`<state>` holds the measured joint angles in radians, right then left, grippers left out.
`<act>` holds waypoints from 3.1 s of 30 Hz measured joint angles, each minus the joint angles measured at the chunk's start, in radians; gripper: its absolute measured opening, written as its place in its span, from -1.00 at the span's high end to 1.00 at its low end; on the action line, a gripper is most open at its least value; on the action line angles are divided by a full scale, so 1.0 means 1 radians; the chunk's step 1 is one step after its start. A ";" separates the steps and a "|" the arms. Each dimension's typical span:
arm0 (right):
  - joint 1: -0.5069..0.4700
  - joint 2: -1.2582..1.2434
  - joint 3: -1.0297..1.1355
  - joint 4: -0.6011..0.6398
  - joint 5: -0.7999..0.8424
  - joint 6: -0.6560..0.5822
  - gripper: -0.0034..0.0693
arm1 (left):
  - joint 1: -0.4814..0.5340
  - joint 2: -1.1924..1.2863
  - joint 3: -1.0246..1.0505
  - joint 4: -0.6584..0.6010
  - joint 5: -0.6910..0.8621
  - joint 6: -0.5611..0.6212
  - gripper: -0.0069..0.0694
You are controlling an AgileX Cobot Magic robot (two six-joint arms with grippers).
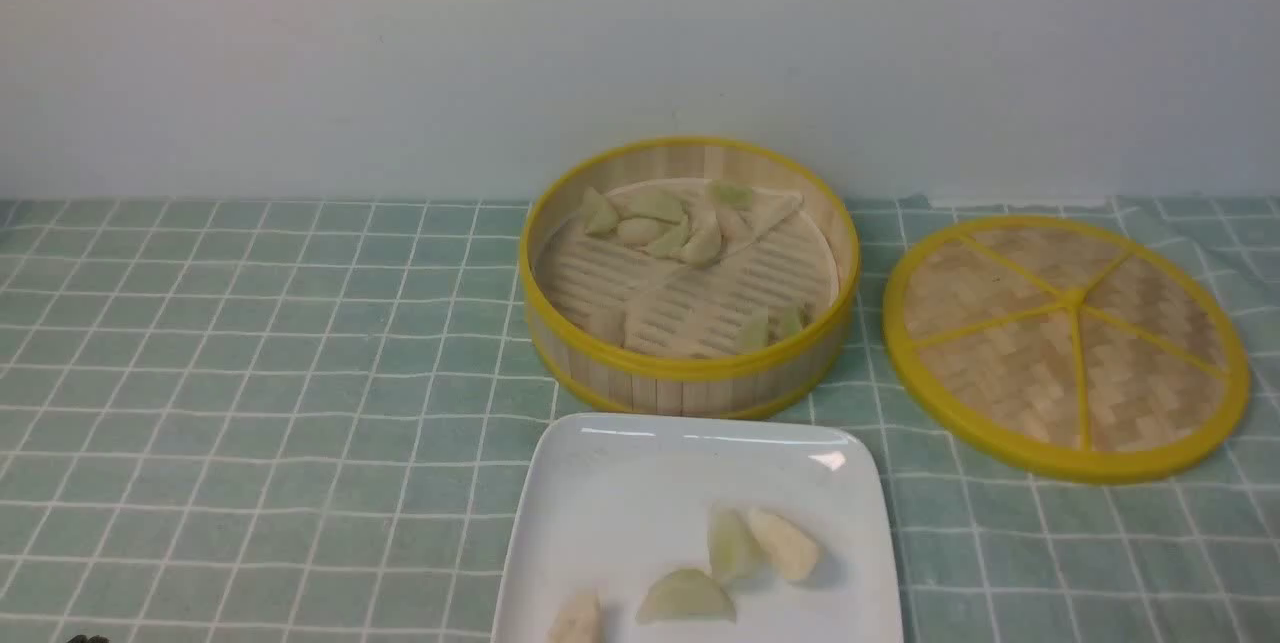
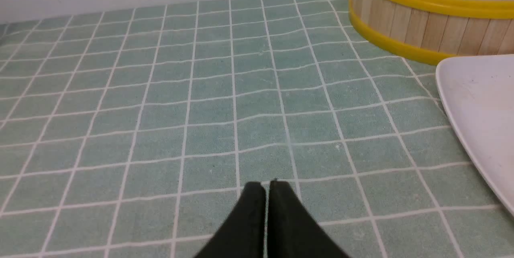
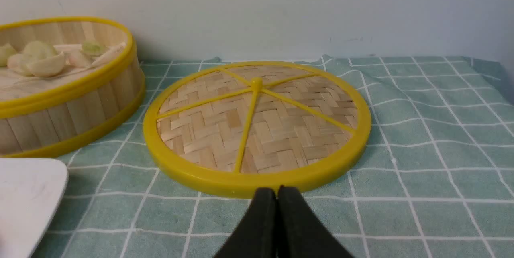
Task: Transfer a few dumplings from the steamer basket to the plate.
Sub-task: Use the left arm to grab a dumpling from the steamer
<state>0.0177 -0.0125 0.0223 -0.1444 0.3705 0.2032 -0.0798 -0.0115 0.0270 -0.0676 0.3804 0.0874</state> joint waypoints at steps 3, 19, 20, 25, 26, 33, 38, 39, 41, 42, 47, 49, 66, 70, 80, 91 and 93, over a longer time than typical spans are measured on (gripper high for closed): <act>0.000 0.000 0.000 0.000 0.000 0.000 0.94 | 0.000 0.000 0.000 0.000 0.000 0.000 0.83; 0.000 0.000 0.000 0.000 0.000 0.000 0.94 | 0.000 0.000 0.000 0.000 0.000 0.000 0.83; 0.000 0.000 0.000 0.000 0.000 0.000 0.94 | 0.000 0.000 0.000 0.000 0.000 0.000 0.83; 0.000 0.000 0.000 0.000 0.000 0.000 0.94 | 0.000 0.000 0.002 -0.028 -0.027 -0.020 0.83; 0.000 0.000 0.000 0.000 0.000 0.000 0.94 | 0.000 0.000 0.002 -0.032 -0.027 -0.020 0.83; 0.000 0.000 0.005 0.095 -0.050 0.053 0.94 | 0.000 0.000 0.002 -0.306 -0.272 -0.144 0.83; 0.001 0.000 0.005 0.376 -0.239 0.227 0.94 | 0.000 0.000 0.002 -0.433 -0.559 -0.158 0.83; 0.001 0.000 0.005 0.414 -0.267 0.245 0.94 | 0.000 0.000 0.000 -0.450 -0.619 -0.171 0.83; 0.001 0.000 0.005 0.472 -0.311 0.268 0.94 | 0.000 0.000 -0.040 -0.463 -0.685 -0.193 0.83; 0.001 0.000 0.005 0.488 -0.329 0.276 0.94 | 0.000 0.000 -0.102 -0.456 -0.672 -0.197 0.83; 0.001 0.000 0.005 0.530 -0.370 0.303 0.94 | 0.000 0.135 -0.372 -0.344 -0.396 -0.189 0.83; 0.002 0.000 -0.027 0.522 -0.307 0.306 0.94 | 0.000 0.293 -0.576 -0.278 -0.118 -0.170 0.83; 0.003 0.640 -0.949 0.425 0.861 -0.271 0.94 | -0.004 1.470 -1.357 -0.396 0.665 0.351 0.83; 0.003 0.692 -0.974 0.462 0.874 -0.306 0.94 | -0.073 1.704 -1.605 -0.417 0.692 0.452 0.83; 0.003 0.693 -0.975 0.476 0.869 -0.300 0.94 | -0.221 2.129 -2.098 -0.308 0.787 0.468 0.83; 0.003 0.693 -0.976 0.476 0.869 -0.293 0.94 | -0.268 2.339 -2.233 -0.176 0.848 0.326 0.83; 0.003 0.693 -0.976 0.476 0.868 -0.293 0.94 | -0.271 2.339 -2.233 -0.158 0.848 0.285 0.83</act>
<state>0.0206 0.6804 -0.9532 0.3313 1.2389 -0.0896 -0.3512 2.3279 -2.2056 -0.2257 1.2282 0.3726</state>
